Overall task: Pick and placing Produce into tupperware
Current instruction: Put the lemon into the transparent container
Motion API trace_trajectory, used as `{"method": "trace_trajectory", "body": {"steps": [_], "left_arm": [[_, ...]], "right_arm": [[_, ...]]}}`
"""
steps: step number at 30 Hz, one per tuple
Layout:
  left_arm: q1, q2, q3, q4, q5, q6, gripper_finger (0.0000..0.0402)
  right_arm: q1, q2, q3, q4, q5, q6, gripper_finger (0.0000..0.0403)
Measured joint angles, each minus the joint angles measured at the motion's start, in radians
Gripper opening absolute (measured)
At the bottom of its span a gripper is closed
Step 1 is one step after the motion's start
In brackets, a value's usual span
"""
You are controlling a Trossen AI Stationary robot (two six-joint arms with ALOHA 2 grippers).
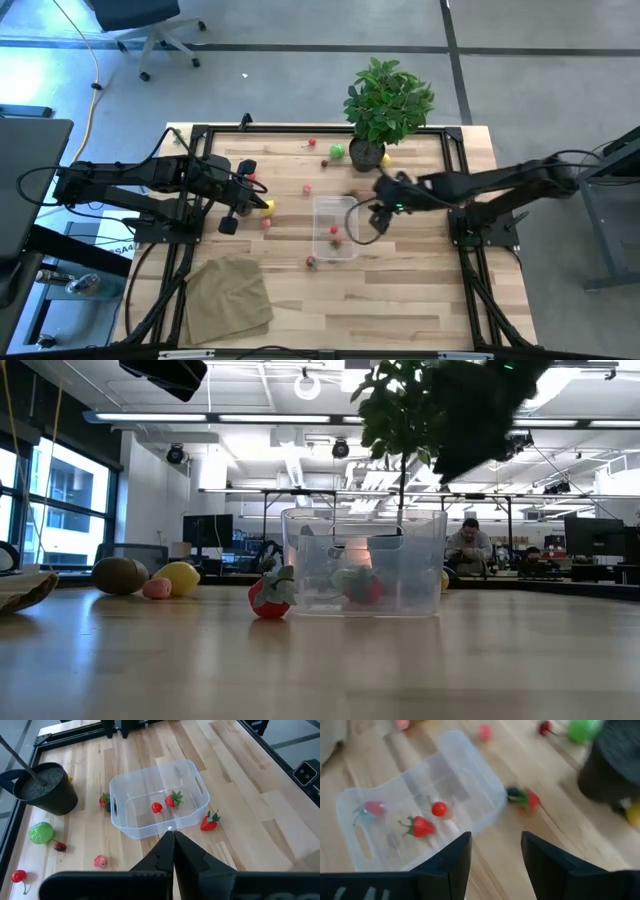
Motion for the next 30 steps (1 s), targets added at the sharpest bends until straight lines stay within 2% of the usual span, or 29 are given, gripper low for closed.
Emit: {"method": "trace_trajectory", "body": {"steps": [3, 7, 11, 14, 22, 30], "left_arm": [[0.000, 0.000, 0.000, 0.000, 0.000, 0.000, 0.0001], [0.000, 0.000, 0.000, 0.000, 0.000, 0.000, 0.0001], [0.000, 0.000, 0.000, 0.000, 0.000, 0.000, 0.0001], [0.000, 0.000, 0.000, 0.000, 0.000, 0.000, 0.0001], [0.000, 0.000, 0.000, 0.000, 0.000, 0.000, 0.0001], [0.000, 0.000, 0.000, 0.000, 0.000, 0.000, 0.0001]], "right_arm": [[-0.001, -0.117, -0.118, 0.006, 0.074, 0.134, 0.0165], [-0.060, -0.233, -0.241, 0.007, 0.205, 0.407, 0.0165], [-0.198, -0.273, -0.301, 0.044, 0.210, 0.423, 0.0165], [-0.319, -0.268, -0.316, 0.093, 0.152, 0.362, 0.0165], [-0.654, -0.181, -0.350, 0.273, -0.122, 0.237, 0.0165], [-0.800, -0.005, -0.360, 0.416, -0.315, 0.205, 0.0165]]}}
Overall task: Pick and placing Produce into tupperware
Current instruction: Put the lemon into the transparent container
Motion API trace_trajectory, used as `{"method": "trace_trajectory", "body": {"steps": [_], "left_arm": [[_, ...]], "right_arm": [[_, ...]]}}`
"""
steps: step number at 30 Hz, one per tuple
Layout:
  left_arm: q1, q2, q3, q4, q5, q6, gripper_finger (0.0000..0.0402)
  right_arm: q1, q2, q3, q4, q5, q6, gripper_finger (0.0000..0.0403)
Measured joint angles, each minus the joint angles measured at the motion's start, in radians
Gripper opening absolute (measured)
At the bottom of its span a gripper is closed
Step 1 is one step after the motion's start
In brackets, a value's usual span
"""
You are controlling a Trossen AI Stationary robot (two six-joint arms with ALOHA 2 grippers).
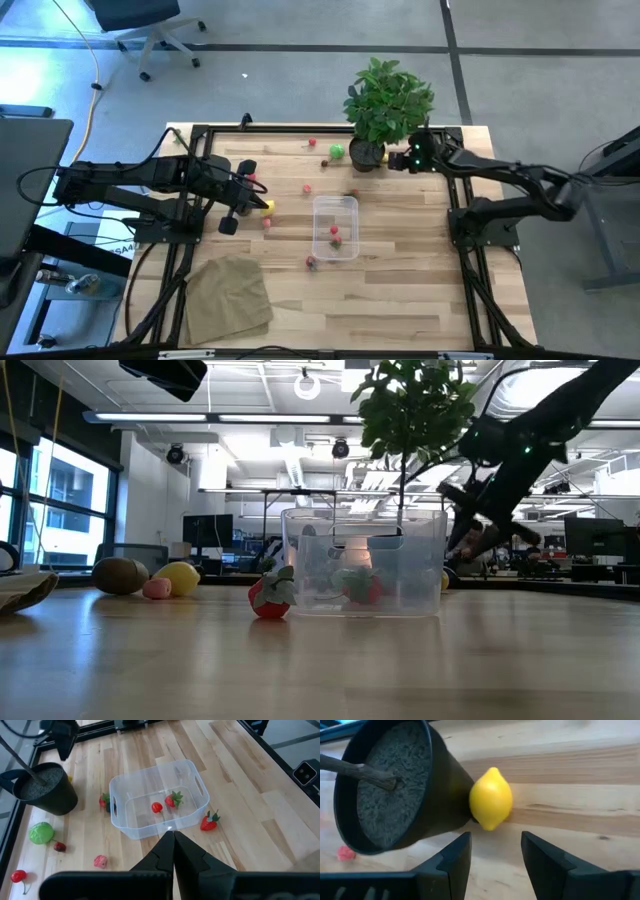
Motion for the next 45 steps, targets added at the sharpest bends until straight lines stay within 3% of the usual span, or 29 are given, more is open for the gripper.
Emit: {"method": "trace_trajectory", "body": {"steps": [7, 24, 39, 45], "left_arm": [[0.000, 0.000, 0.000, 0.000, 0.000, 0.000, 0.0001], [0.000, 0.000, 0.000, 0.000, 0.000, 0.000, 0.0001], [0.000, 0.000, 0.000, 0.000, 0.000, 0.000, 0.0001], [0.000, 0.000, 0.000, 0.000, 0.000, 0.000, 0.0001]], "right_arm": [[-0.020, 0.132, 0.000, 0.116, -0.031, -0.036, 0.0165], [-0.020, 0.218, 0.001, 0.231, -0.005, -0.164, 0.0166], [-0.020, 0.218, 0.001, 0.251, 0.043, -0.185, 0.0233], [-0.020, 0.271, 0.001, 0.285, 0.056, -0.181, 0.0234]]}}
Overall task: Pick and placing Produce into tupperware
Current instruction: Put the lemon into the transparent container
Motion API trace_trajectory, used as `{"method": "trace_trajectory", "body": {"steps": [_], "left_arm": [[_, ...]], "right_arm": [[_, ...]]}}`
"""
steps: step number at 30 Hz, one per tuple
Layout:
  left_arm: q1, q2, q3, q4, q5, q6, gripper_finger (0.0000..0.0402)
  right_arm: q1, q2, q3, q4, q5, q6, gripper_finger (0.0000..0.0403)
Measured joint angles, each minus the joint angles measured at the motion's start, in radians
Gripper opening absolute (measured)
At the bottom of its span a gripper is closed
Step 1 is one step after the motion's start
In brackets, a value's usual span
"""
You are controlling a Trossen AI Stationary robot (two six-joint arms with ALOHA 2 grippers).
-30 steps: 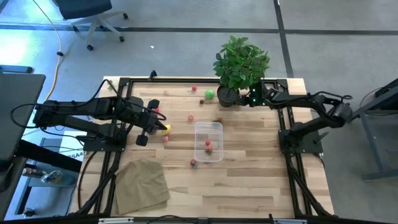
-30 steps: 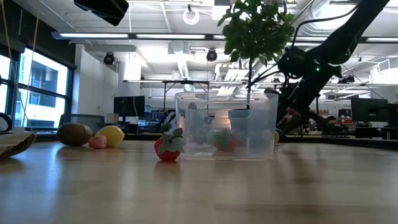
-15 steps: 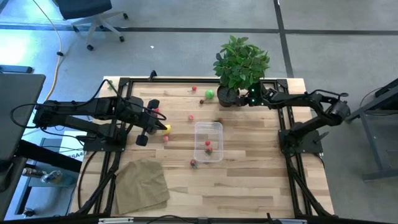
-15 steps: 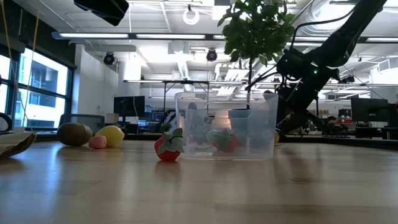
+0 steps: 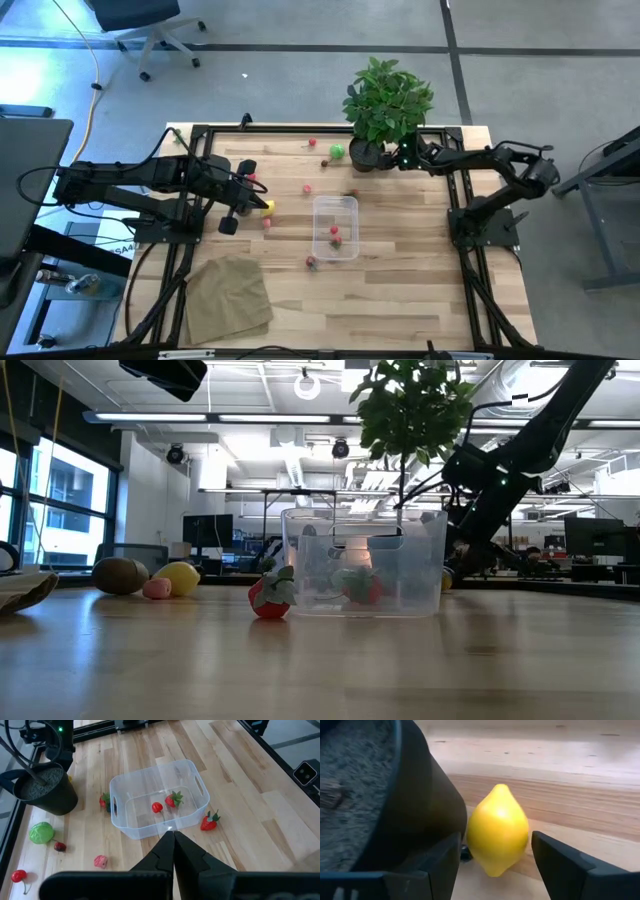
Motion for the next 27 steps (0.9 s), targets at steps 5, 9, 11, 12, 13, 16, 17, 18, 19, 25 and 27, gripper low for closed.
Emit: {"method": "trace_trajectory", "body": {"steps": [5, 9, 11, 12, 13, 16, 17, 18, 19, 25, 27], "left_arm": [[0.000, 0.000, 0.000, 0.000, 0.000, 0.000, 0.0001], [0.000, 0.000, 0.000, 0.000, 0.000, 0.000, 0.0001], [0.000, 0.000, 0.000, 0.000, 0.000, 0.000, 0.0001], [0.000, 0.000, 0.000, 0.000, 0.000, 0.000, 0.0001], [0.000, 0.000, 0.000, 0.000, 0.000, 0.000, 0.0001], [0.000, 0.000, 0.000, 0.000, 0.000, 0.000, 0.0001], [0.000, 0.000, 0.000, 0.000, 0.000, 0.000, 0.0001], [0.000, 0.000, 0.000, 0.000, 0.000, 0.000, 0.0001], [0.000, 0.000, 0.000, 0.000, 0.000, 0.000, 0.0001], [0.000, 0.000, 0.000, 0.000, 0.000, 0.000, 0.0001], [0.000, 0.000, 0.000, 0.000, 0.000, 0.000, 0.0001]], "right_arm": [[0.000, 0.044, 0.000, 0.036, -0.011, -0.002, 0.0234], [0.000, 0.082, 0.000, 0.065, 0.019, -0.003, 0.0234], [0.001, 0.098, 0.000, 0.087, 0.027, -0.007, 0.0234], [0.000, 0.105, 0.001, 0.100, 0.028, -0.012, 0.0234], [0.000, 0.111, 0.002, 0.111, 0.028, -0.014, 0.0233], [0.001, 0.115, 0.002, 0.124, 0.040, -0.021, 0.0233], [0.001, 0.116, 0.002, 0.127, 0.051, -0.021, 0.0233], [0.001, 0.117, 0.002, 0.132, 0.064, -0.021, 0.0233], [-0.001, 0.117, 0.002, 0.134, 0.077, -0.021, 0.0233], [-0.002, 0.117, 0.001, 0.183, 0.102, -0.047, 0.0233], [-0.002, 0.117, 0.001, 0.184, 0.113, -0.047, 0.0233]]}}
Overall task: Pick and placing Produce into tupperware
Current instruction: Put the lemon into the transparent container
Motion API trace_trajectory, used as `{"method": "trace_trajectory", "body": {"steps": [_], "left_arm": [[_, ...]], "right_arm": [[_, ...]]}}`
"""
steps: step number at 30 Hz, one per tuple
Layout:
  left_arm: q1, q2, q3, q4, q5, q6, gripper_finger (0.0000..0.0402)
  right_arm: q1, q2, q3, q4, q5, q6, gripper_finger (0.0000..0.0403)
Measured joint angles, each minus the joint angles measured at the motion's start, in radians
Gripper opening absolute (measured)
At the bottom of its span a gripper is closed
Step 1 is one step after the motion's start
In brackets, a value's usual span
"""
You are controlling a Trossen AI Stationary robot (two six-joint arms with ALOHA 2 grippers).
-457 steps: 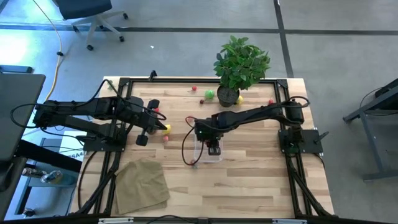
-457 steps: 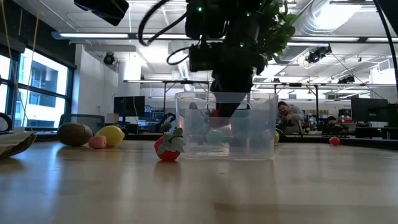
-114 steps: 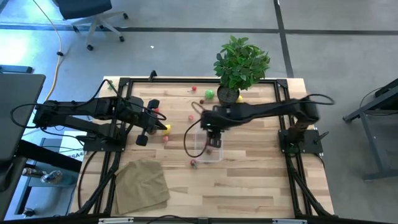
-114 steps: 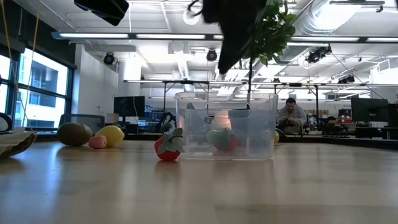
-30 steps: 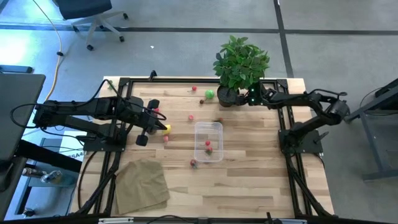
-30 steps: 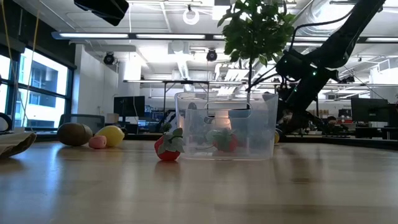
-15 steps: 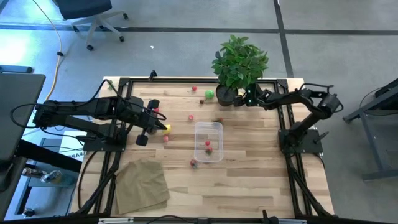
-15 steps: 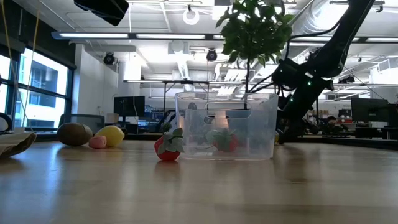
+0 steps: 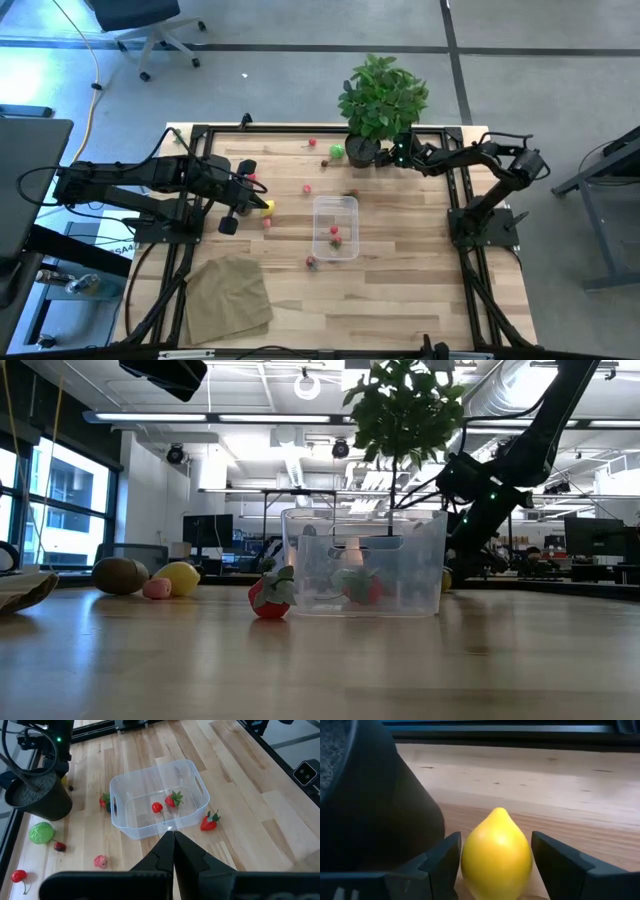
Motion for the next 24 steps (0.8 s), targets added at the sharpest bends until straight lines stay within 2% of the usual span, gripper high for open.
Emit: {"method": "trace_trajectory", "body": {"steps": [8, 16, 24], "left_arm": [[0.000, 0.000, 0.000, 0.000, 0.000, 0.000, 0.0001], [0.000, 0.000, 0.000, 0.000, 0.000, 0.000, 0.0001], [0.000, 0.000, 0.000, 0.000, 0.000, 0.000, 0.0001]], "right_arm": [[-0.007, 0.000, 0.000, -0.004, 0.001, 0.000, 0.0230], [-0.007, -0.003, 0.001, -0.041, -0.004, -0.006, 0.0197], [-0.007, -0.005, 0.003, -0.078, -0.010, 0.008, 0.0199]]}}
